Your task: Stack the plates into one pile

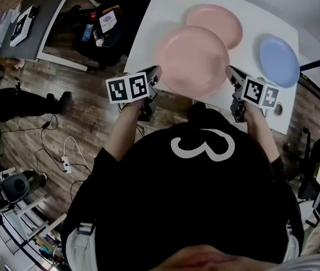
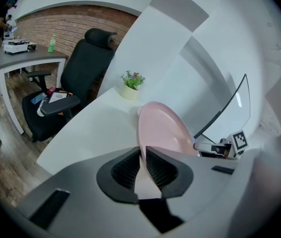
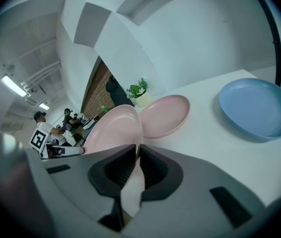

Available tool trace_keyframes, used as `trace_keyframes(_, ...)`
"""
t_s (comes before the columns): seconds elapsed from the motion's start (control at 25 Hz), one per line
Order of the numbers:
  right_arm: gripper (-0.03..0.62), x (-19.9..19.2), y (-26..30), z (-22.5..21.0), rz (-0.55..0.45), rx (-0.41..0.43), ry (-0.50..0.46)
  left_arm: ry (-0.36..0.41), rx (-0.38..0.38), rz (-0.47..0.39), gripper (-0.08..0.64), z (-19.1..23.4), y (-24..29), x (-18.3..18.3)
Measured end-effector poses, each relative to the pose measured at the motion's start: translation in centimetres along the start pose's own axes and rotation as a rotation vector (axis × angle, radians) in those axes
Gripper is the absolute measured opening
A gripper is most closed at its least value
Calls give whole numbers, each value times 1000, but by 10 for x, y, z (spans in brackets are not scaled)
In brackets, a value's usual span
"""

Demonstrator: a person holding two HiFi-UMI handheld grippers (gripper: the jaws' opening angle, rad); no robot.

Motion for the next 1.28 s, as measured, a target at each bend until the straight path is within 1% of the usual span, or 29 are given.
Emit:
trace_keyframes(0.24, 41, 31, -19, -24, -46, -38, -1, 42, -43, 11, 51, -33, 24, 22)
trace_keyframes(0.52, 41, 68, -22, -54, -61, -69, -1, 59, -53, 25, 51, -55, 63, 50)
trace_keyframes(0.96, 41, 112, -11, -89, -56, -85, -11, 64, -33, 38, 51, -70, 110, 82)
trace_keyframes(1.28, 41, 133, 13, -106, -41, -89, -32, 63, -6, 44, 51, -62, 137, 96)
Point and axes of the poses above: the fingertips, and each gripper's own axes: y forward along the fingers, z to its left, x out of its top, the point moved 3 cm from there along -y, backward along the fingers
